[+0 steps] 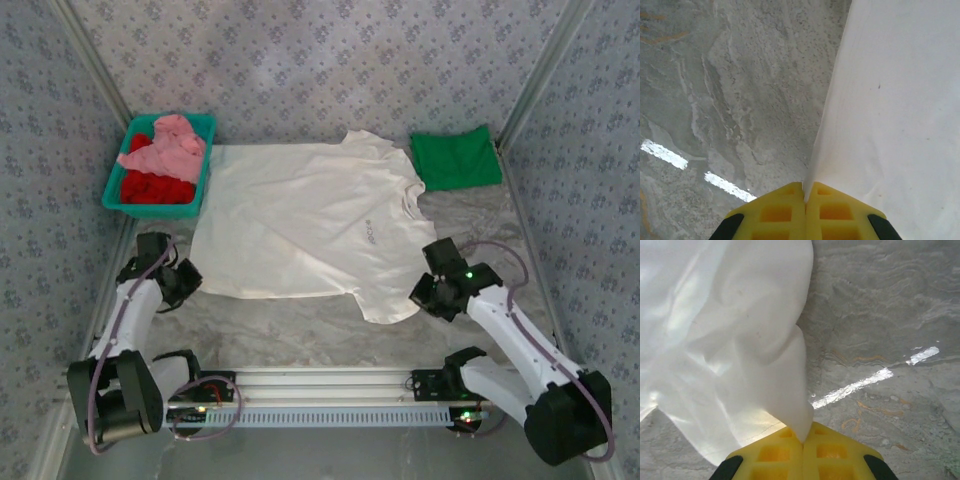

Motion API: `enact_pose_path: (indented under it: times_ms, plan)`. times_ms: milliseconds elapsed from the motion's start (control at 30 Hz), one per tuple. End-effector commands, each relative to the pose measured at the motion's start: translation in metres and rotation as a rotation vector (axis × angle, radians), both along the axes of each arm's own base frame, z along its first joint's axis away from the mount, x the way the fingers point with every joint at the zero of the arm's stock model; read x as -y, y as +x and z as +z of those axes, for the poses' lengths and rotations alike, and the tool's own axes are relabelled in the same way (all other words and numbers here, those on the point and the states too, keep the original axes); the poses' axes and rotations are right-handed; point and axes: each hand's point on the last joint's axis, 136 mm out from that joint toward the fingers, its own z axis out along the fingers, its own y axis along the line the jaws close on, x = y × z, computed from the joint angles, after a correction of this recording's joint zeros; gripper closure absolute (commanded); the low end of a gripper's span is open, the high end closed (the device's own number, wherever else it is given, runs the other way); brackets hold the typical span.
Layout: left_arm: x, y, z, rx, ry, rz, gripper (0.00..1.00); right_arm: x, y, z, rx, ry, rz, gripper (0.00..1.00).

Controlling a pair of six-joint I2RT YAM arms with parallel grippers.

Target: Fold and stack the t-shirts

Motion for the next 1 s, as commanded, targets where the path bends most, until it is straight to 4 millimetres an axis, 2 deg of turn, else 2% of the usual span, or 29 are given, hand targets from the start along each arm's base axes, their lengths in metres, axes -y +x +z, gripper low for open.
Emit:
enact_pose_path:
  times_ms: [0,167,400,500,567,733,833,967]
  plan:
    - [0.005,-0.004,0.020,0.033,-0.045,0.030,1.00,0.010,-0.007,0.017,0.031,-0.011,-0.017,1.00]
    - [0.006,-0.017,0.033,0.071,-0.047,0.055,1.00,0.014,-0.015,0.033,0.084,0.001,-0.021,1.00]
    - [0.011,-0.026,0.056,0.175,-0.063,0.078,1.00,0.026,-0.015,0.074,0.235,-0.020,-0.034,1.00]
    - [0.010,-0.030,0.064,0.186,-0.050,0.079,1.00,0.027,-0.021,0.086,0.265,-0.016,-0.011,1.00]
    - [0.009,-0.029,0.067,0.200,-0.041,0.078,1.00,0.026,-0.018,0.095,0.308,-0.005,0.002,1.00]
    - [0.008,-0.012,0.069,0.232,-0.044,0.067,1.00,0.013,0.012,0.105,0.357,0.003,0.055,1.00]
    - [0.002,0.005,0.073,0.238,-0.022,0.054,1.00,0.007,0.040,0.112,0.394,-0.010,0.075,1.00]
    - [-0.004,0.030,0.073,0.235,-0.005,0.038,1.00,0.007,0.075,0.108,0.373,-0.020,0.080,1.00]
